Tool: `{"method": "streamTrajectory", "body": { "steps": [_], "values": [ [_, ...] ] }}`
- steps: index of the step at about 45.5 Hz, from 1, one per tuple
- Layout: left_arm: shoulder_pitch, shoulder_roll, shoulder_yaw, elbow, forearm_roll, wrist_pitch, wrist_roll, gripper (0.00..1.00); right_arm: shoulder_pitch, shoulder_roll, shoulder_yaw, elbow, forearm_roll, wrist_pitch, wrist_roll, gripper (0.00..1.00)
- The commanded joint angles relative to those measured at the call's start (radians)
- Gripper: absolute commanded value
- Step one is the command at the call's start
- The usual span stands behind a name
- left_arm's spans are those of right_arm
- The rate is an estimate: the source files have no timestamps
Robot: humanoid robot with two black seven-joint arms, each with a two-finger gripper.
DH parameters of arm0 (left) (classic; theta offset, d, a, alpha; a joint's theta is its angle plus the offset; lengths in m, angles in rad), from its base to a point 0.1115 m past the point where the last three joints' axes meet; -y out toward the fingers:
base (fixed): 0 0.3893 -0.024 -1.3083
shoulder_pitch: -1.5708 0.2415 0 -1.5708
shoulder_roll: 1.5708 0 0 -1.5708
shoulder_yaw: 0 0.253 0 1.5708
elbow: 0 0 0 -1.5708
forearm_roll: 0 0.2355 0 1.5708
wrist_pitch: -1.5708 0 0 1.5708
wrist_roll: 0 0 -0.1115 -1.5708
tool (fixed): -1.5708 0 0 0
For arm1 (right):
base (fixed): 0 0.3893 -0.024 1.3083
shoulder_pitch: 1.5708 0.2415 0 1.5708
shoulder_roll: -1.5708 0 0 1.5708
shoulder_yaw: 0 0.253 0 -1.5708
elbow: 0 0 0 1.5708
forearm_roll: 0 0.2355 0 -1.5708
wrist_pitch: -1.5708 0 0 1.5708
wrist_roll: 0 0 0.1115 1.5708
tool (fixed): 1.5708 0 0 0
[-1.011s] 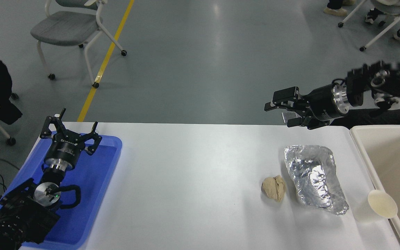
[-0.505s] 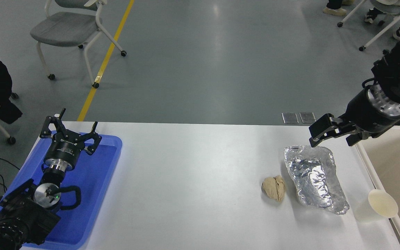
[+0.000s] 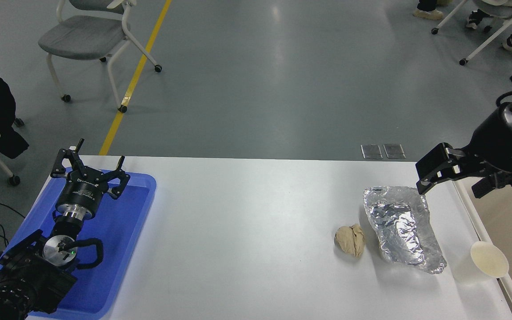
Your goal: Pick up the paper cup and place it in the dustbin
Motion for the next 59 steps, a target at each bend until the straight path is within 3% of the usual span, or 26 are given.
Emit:
{"method": "streamTrajectory", "body": {
  "steps": [1,11,16,27,44,59],
  "values": [
    [-0.001,-0.002,0.0,0.003,0.0,0.0,0.0,1.0,0.02,-0.014,-0.071,0.007,-0.074,0.006,-0.002,1.0],
    [-0.001,0.0,0.003,0.0,0.0,0.0,0.0,1.0,-0.012,-0.218,-0.099,-0.008,-0.439,0.006,0.006,1.0],
    [-0.001,0.0,0.003,0.0,0.0,0.0,0.0,1.0,-0.052,-0.318,-0.092,-0.027,-0.505,0.006,0.008,1.0],
    [-0.002,0.0,0.003,0.003,0.0,0.0,0.0,1.0,-0.277,-0.43,0.03,-0.125,-0.591,-0.051,0.011,1.0],
    [-0.002,0.0,0.005,0.003,0.002,0.0,0.0,1.0,-0.895,-0.439,0.535,-0.422,-0.705,-0.175,0.012,1.0],
    [-0.003,0.0,0.005,0.0,0.002,0.0,0.0,1.0,-1.175,-0.421,0.711,-0.533,-0.786,-0.307,0.018,1.0]
  ]
}}
